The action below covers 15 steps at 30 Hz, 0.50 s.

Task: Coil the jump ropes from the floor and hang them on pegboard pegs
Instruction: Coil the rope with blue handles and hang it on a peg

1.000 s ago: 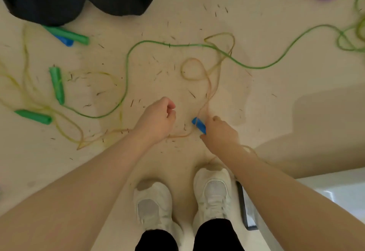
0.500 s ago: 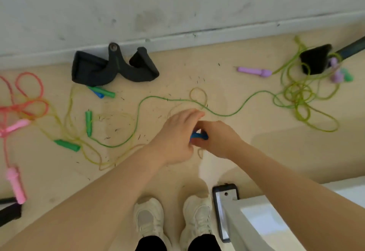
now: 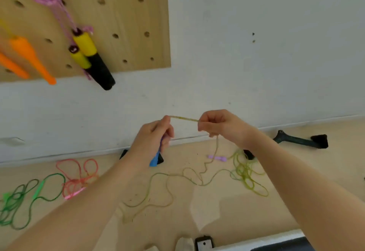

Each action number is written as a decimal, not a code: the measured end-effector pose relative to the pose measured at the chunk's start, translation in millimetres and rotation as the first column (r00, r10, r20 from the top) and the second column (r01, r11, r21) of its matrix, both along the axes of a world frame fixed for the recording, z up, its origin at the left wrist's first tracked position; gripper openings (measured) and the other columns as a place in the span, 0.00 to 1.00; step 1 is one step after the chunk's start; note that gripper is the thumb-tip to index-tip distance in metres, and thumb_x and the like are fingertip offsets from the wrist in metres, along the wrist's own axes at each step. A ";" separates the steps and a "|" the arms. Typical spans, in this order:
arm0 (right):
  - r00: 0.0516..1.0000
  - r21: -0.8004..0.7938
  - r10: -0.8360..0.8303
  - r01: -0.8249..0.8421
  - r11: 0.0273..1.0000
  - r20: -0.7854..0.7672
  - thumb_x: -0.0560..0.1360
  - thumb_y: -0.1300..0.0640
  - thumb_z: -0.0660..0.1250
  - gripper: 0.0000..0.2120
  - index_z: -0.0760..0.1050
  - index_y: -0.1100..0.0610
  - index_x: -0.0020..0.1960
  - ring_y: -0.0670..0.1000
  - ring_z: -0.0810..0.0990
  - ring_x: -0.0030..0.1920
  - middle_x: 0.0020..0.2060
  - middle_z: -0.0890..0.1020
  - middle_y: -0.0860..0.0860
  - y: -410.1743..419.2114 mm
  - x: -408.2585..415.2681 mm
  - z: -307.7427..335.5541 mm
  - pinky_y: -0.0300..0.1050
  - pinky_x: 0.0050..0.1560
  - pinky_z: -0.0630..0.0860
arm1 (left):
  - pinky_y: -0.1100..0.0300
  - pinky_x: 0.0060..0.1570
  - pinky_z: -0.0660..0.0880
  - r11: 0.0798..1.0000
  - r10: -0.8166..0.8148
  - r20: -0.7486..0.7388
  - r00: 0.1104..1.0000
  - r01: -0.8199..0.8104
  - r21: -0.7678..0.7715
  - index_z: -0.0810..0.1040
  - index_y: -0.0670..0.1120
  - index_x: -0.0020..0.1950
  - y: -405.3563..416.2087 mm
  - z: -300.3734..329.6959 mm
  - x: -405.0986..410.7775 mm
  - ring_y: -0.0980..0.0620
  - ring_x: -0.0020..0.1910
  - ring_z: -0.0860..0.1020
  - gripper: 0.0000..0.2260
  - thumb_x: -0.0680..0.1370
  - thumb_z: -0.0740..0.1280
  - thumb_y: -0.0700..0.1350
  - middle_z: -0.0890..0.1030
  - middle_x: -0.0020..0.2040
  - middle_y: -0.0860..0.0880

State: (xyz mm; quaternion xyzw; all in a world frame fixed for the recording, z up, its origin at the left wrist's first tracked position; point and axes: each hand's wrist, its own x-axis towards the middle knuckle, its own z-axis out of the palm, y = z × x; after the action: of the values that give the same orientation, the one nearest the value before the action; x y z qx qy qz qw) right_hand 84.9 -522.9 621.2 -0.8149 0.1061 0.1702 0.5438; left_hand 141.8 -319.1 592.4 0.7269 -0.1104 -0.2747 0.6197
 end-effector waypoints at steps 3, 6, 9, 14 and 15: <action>0.997 -0.080 -0.018 0.025 0.997 0.079 0.74 0.60 0.67 0.06 0.78 0.53 0.38 0.47 0.74 0.39 0.35 0.78 0.48 -10.2 -0.1 60.5 0.43 0.47 0.70 | 0.62 0.36 0.71 0.960 0.184 -0.037 0.982 -0.188 -0.207 0.77 0.42 0.42 24.7 55.3 1.3 0.53 0.31 0.71 0.14 0.81 0.54 0.38 0.73 0.29 0.51; 0.988 -0.077 -0.024 0.037 0.996 0.152 0.76 0.59 0.64 0.08 0.79 0.52 0.40 0.47 0.68 0.35 0.34 0.73 0.52 4.3 -0.4 104.1 0.42 0.40 0.68 | 0.59 0.43 0.73 0.985 0.078 -0.034 0.996 -0.082 -0.150 0.77 0.41 0.46 44.7 92.2 -1.2 0.52 0.35 0.76 0.13 0.74 0.55 0.31 0.78 0.33 0.49; 0.971 -0.145 0.118 -0.089 0.985 0.208 0.77 0.57 0.62 0.08 0.79 0.54 0.43 0.43 0.69 0.32 0.31 0.76 0.47 48.5 8.0 132.0 0.36 0.35 0.67 | 0.61 0.37 0.73 0.991 -0.121 -0.107 0.987 0.114 -0.071 0.76 0.41 0.45 42.0 125.7 -13.8 0.53 0.30 0.75 0.08 0.78 0.57 0.34 0.76 0.30 0.48; 0.949 -0.234 0.149 -0.083 0.969 0.278 0.74 0.53 0.68 0.09 0.73 0.55 0.37 0.45 0.66 0.29 0.28 0.69 0.46 84.5 17.4 147.2 0.36 0.33 0.65 | 0.63 0.25 0.53 0.974 0.093 -0.059 0.994 -0.103 -0.203 0.64 0.46 0.32 53.0 164.1 -23.6 0.57 0.21 0.55 0.17 0.81 0.58 0.45 0.59 0.22 0.54; 0.954 -0.256 0.137 -0.066 0.964 0.268 0.73 0.53 0.69 0.11 0.71 0.55 0.35 0.45 0.66 0.30 0.28 0.69 0.46 80.4 16.7 146.0 0.37 0.34 0.65 | 0.63 0.24 0.52 0.937 0.164 -0.085 0.983 -0.182 -0.298 0.64 0.45 0.31 63.6 166.2 -22.5 0.58 0.19 0.55 0.18 0.81 0.56 0.45 0.58 0.20 0.55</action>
State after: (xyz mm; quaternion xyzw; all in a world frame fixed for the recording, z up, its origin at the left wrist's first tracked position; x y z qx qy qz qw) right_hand 101.6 -442.5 767.2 -0.8958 0.0050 0.0657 0.4396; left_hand 119.4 -255.5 758.6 0.6211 -0.0687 -0.2201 0.7490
